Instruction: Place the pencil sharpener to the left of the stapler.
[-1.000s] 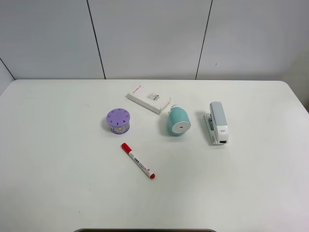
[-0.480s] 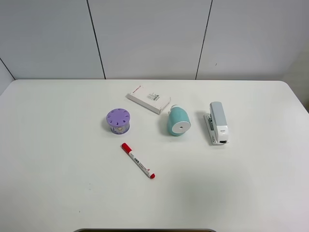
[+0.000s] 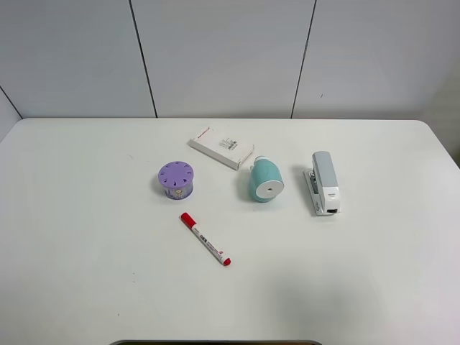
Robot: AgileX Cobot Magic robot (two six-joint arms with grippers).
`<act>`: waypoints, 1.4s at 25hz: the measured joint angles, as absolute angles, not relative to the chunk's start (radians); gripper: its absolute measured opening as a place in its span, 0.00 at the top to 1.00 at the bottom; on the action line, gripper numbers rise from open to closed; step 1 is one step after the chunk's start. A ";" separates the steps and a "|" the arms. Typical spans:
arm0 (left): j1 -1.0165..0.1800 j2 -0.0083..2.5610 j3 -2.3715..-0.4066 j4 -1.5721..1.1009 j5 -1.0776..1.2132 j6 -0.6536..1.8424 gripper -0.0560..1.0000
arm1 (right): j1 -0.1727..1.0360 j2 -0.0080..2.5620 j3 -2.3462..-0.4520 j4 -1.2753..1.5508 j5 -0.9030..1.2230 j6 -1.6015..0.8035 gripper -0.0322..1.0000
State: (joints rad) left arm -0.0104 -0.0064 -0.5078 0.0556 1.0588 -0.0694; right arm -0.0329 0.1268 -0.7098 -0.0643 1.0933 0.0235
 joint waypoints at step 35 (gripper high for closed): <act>-0.010 -0.006 -0.508 0.056 1.059 -0.069 0.04 | 0.034 -0.002 -0.503 -0.057 1.067 0.000 0.01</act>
